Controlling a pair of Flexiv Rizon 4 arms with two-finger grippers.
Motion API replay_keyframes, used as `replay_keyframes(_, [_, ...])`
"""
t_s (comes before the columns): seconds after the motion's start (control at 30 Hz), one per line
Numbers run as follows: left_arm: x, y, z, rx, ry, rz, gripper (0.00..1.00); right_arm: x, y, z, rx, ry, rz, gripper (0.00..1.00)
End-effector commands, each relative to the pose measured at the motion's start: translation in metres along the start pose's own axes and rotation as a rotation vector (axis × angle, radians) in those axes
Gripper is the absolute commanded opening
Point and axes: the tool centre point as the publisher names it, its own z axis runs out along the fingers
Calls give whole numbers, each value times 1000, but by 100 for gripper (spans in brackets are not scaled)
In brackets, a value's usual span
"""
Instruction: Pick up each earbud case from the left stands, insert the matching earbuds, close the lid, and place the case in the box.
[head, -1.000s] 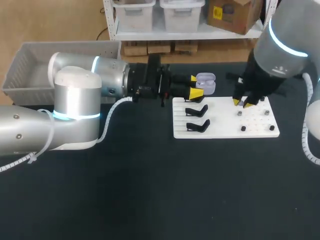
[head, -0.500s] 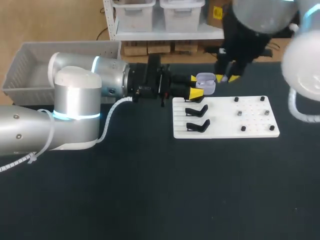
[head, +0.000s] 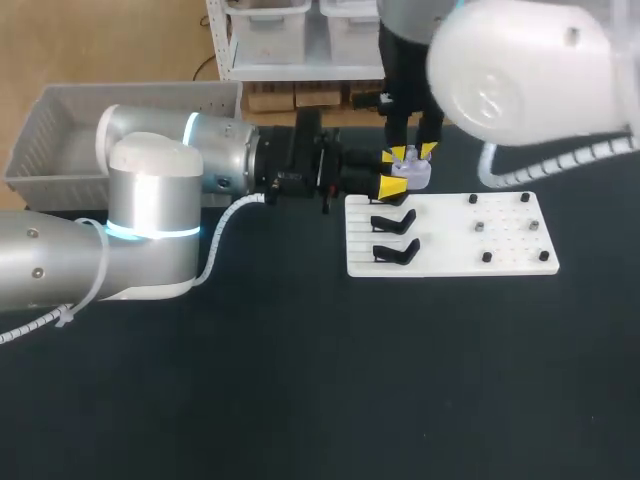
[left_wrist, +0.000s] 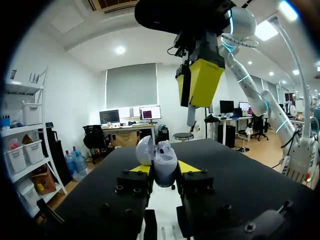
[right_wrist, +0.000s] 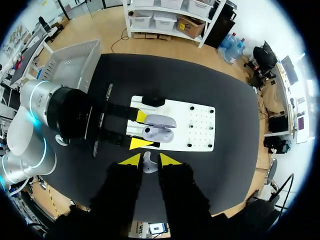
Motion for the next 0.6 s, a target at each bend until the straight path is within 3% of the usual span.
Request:
replay_keyframes(0.03, [0,-1,0,-6,0,2,0,-6,0,5,-1,27,-13,0])
replay_keyframes(0.6, [0,-1,0,-6,0,2,0,-19,2,22,-31,14,-162,0])
